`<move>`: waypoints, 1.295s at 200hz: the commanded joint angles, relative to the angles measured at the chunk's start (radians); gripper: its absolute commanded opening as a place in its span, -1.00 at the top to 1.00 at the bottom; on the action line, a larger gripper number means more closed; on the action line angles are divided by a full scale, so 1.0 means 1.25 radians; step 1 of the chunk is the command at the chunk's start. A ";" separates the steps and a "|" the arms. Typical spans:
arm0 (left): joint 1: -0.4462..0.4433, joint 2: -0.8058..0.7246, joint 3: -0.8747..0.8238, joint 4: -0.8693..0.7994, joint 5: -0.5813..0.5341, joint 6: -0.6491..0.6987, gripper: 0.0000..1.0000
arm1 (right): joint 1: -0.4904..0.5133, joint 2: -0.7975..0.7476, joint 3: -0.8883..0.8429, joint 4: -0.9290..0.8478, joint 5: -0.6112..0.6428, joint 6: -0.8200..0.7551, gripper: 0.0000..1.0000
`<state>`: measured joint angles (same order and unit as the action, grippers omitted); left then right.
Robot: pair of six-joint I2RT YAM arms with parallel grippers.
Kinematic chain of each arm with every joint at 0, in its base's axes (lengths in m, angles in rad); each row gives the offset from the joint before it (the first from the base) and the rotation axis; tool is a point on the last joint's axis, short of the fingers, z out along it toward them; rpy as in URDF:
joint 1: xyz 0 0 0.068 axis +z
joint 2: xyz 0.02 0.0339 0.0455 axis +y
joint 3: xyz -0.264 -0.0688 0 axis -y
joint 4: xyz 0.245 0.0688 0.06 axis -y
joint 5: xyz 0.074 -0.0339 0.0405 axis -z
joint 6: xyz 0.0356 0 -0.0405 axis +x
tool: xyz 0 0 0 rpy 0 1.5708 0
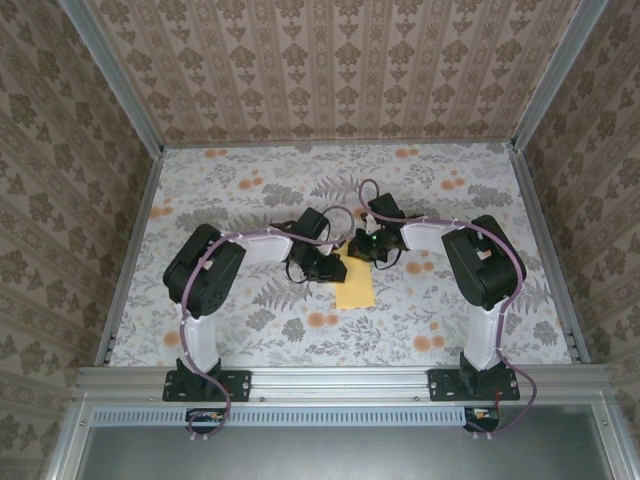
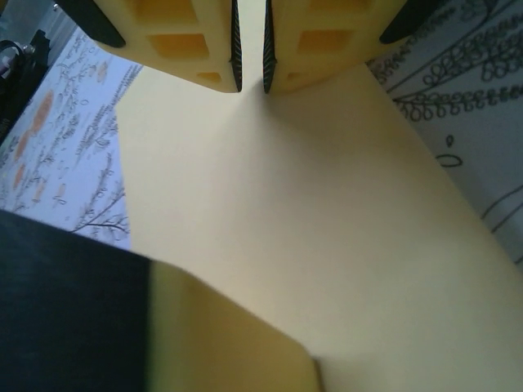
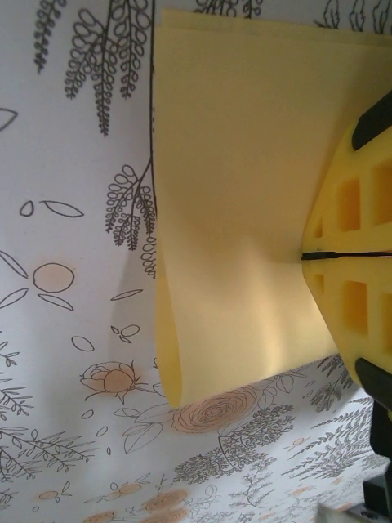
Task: Fold a paper plane with a square sheet of paper (fold left side to right side)
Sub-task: Hold the square sheet of paper at the center of the table.
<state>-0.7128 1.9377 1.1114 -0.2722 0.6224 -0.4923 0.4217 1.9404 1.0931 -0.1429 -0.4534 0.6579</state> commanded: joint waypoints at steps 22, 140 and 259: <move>-0.007 0.019 0.016 0.017 0.002 0.002 0.64 | 0.007 0.034 -0.004 -0.060 0.044 -0.011 0.83; -0.027 0.013 -0.039 0.011 -0.054 -0.033 0.65 | 0.006 -0.254 -0.121 -0.104 0.106 -0.045 0.38; -0.031 -0.007 -0.029 0.000 -0.062 -0.037 0.65 | 0.106 -0.302 -0.305 -0.100 0.119 0.042 0.77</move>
<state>-0.7395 1.9354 1.0988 -0.2169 0.5869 -0.5304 0.5457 1.5265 0.7052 -0.2363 -0.3420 0.6899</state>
